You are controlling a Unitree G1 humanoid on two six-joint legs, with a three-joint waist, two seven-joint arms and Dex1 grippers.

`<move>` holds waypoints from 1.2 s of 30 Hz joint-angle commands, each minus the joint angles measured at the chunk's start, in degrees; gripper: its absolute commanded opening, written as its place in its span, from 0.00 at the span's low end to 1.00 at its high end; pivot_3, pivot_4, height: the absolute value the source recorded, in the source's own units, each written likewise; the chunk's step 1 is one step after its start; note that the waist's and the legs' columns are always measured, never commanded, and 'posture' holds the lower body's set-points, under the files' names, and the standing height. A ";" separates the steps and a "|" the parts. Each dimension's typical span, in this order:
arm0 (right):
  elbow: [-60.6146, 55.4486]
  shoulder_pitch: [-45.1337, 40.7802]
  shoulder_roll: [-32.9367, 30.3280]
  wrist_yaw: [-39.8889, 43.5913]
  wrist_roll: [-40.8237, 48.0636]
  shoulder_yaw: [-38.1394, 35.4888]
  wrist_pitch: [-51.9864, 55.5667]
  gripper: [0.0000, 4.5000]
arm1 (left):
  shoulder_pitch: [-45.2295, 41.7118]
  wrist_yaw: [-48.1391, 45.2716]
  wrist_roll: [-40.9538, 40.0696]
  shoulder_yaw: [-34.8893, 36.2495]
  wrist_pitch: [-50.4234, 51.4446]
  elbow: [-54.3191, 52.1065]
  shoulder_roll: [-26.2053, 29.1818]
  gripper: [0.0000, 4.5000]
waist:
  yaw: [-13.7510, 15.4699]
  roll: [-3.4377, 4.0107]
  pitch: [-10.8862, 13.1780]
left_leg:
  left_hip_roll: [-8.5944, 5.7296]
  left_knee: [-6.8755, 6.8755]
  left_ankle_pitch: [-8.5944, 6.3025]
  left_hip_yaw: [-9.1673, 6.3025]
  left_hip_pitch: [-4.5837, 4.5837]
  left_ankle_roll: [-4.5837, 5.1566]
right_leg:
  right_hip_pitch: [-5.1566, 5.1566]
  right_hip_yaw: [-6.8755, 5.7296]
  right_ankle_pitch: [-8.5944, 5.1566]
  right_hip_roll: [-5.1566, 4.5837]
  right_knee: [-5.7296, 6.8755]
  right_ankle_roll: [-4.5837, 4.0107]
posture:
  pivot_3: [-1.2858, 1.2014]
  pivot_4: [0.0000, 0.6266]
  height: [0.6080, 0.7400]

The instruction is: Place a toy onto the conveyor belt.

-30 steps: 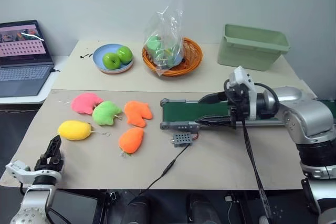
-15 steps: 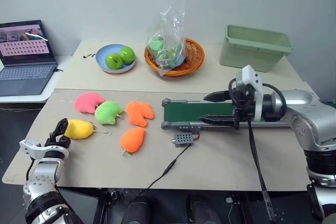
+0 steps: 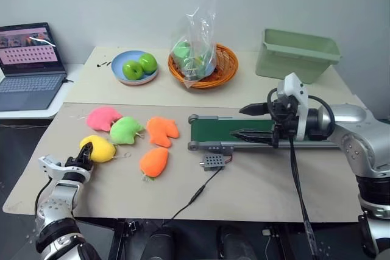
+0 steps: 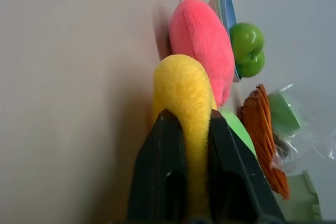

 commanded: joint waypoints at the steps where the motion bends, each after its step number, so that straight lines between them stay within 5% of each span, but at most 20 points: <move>1: -0.08 -0.82 -0.90 0.76 -0.01 -0.82 -1.19 1.00 | 0.94 2.60 -5.50 1.19 3.34 -12.25 0.14 0.13 | -0.14 -0.10 0.06 | 0.01 0.00 0.00 -0.01 -0.01 0.00 | 0.00 -0.01 0.00 0.00 0.00 0.00 | 0.52 0.24 1.00; 10: 4.51 -3.51 -0.86 3.00 -2.31 0.47 -3.87 1.00 | 0.89 13.84 -19.76 -2.23 11.17 -40.05 6.23 0.13 | -0.56 -0.20 0.12 | 0.00 -0.02 0.00 -0.05 -0.06 -0.01 | -0.07 0.06 0.02 -0.01 -0.03 0.01 | 0.52 0.24 1.00; 14: 5.20 -3.51 -0.63 2.87 -2.73 0.21 -4.45 1.00 | -4.22 15.41 -17.41 -10.23 12.46 -48.18 12.64 0.13 | -0.39 -0.23 0.15 | 0.00 0.00 0.00 -0.03 -0.04 -0.01 | -0.04 0.04 0.02 0.01 -0.02 0.01 | 0.52 0.24 1.00; 17: 4.53 -3.01 -0.38 2.09 -2.76 -0.19 -4.24 1.00 | -10.24 14.09 -8.29 -19.65 11.75 -50.15 17.38 0.13 | -0.06 -0.23 0.14 | -0.04 0.00 0.02 -0.02 -0.03 -0.05 | 0.01 0.02 0.02 0.01 -0.03 0.01 | 0.52 0.24 1.00; 22: 2.11 -0.71 -0.66 0.02 -2.01 -2.12 -3.11 1.00 | -20.52 11.69 17.15 -45.88 11.79 -50.80 25.21 0.13 | 0.09 -0.23 0.15 | -0.07 -0.05 0.02 0.02 -0.08 -0.05 | -0.01 0.04 0.02 0.03 -0.12 0.02 | 0.52 0.24 1.00; 26: -0.42 1.90 -0.77 -2.09 -1.16 -3.95 -2.18 1.00 | -25.95 3.35 42.67 -67.74 -1.37 -47.65 28.24 0.13 | -0.10 -0.19 0.17 | -0.08 -0.11 0.02 0.08 -0.12 -0.05 | -0.08 0.11 0.02 0.06 -0.17 0.03 | 0.52 0.24 1.00; 32: -4.25 5.07 -1.17 -5.22 0.69 -6.95 -0.25 1.00 | -30.90 -0.87 68.16 -80.47 -21.78 -35.80 25.97 0.13 | -0.30 -0.17 0.28 | -0.03 -0.12 0.03 0.09 -0.17 -0.03 | -0.15 0.11 0.01 0.10 -0.16 0.02 | 0.52 0.24 1.00; 36: -6.53 6.90 -1.59 -6.82 2.18 -8.80 1.21 1.00 | -32.43 -2.47 77.00 -82.32 -32.27 -29.94 23.43 0.13 | 0.05 -0.16 0.28 | -0.04 -0.07 0.02 0.11 -0.21 -0.02 | -0.15 0.10 0.01 0.06 -0.17 0.04 | 0.52 0.24 1.00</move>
